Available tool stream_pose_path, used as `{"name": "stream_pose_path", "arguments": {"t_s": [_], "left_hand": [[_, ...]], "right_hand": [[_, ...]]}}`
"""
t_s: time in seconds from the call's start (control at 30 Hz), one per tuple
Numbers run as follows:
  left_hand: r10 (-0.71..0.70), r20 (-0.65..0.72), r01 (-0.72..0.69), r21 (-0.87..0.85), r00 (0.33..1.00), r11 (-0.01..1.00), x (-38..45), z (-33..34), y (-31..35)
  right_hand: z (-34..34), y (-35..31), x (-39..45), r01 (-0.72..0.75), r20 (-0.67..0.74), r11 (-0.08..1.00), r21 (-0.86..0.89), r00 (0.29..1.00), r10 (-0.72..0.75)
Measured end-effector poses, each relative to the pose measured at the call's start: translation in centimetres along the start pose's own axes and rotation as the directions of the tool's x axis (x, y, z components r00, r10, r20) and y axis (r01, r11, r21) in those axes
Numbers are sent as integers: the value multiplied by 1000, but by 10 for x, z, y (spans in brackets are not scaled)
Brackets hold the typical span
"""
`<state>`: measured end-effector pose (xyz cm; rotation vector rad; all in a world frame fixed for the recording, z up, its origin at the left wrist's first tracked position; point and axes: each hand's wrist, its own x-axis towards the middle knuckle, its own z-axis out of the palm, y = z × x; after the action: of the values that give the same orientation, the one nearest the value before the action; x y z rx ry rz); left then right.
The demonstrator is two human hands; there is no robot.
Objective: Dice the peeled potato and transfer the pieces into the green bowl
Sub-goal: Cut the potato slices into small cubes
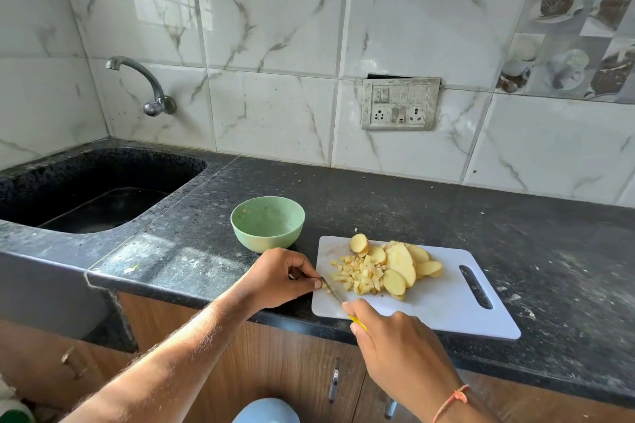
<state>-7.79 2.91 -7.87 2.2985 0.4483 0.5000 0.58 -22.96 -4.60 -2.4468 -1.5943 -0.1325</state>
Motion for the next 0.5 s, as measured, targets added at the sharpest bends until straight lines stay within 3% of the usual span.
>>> {"name": "stream_pose_path", "arguments": {"t_s": [0.3, 0.5], "left_hand": [[-2, 17, 2, 1, 1000, 1000, 1, 0, -2], [59, -46, -58, 22, 997, 998, 0, 1, -6]], "right_hand": [[-3, 33, -19, -26, -37, 1000, -5, 999, 26], [-9, 79, 0, -71, -149, 939, 338, 980, 128]]}}
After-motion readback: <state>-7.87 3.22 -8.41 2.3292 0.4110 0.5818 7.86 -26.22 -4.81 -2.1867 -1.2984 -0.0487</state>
